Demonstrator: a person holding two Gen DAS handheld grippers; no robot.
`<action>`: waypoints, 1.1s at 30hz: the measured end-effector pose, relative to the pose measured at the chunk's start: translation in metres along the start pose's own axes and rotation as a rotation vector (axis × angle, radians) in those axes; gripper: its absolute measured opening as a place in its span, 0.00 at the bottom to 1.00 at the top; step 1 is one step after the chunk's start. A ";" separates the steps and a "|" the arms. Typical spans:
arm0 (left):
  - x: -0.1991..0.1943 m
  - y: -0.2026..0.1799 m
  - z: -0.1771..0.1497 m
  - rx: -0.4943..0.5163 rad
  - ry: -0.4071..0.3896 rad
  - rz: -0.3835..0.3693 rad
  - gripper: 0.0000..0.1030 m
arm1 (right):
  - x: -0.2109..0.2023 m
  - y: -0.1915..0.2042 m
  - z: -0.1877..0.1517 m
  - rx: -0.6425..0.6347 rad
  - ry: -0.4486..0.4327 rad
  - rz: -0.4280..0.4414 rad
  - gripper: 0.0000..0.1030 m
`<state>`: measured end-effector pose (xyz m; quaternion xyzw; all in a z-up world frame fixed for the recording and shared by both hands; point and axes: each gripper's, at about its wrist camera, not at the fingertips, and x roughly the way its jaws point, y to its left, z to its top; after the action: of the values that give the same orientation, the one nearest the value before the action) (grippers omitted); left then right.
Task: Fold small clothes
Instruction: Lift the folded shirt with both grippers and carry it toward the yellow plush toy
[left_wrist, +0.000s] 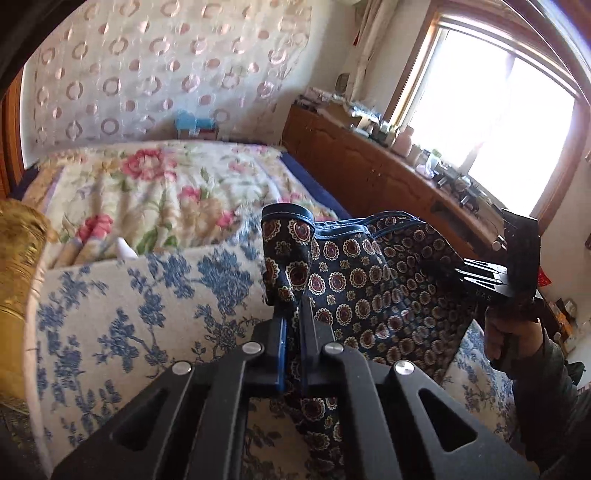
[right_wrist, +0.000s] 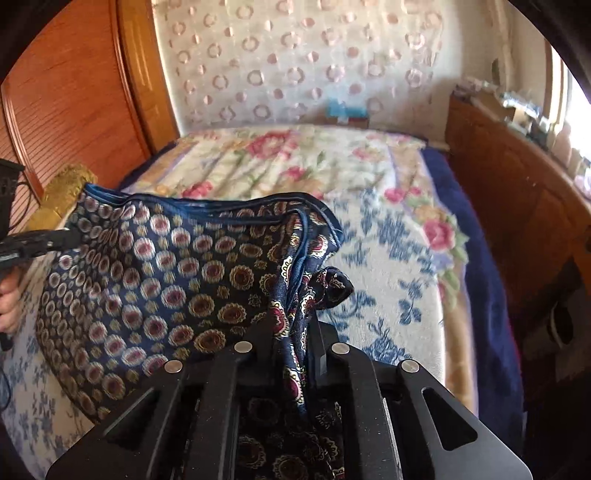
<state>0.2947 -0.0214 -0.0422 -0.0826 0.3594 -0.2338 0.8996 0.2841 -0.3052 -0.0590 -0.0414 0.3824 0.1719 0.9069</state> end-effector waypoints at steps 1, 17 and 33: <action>-0.009 -0.001 0.001 0.004 -0.019 0.003 0.02 | -0.007 0.004 0.003 0.003 -0.030 0.008 0.07; -0.187 0.068 -0.027 -0.086 -0.303 0.248 0.02 | -0.020 0.149 0.091 -0.195 -0.227 0.216 0.07; -0.224 0.161 -0.119 -0.326 -0.338 0.482 0.02 | 0.097 0.410 0.191 -0.633 -0.180 0.329 0.07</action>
<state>0.1300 0.2294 -0.0440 -0.1758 0.2469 0.0631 0.9509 0.3363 0.1460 0.0296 -0.2424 0.2307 0.4282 0.8394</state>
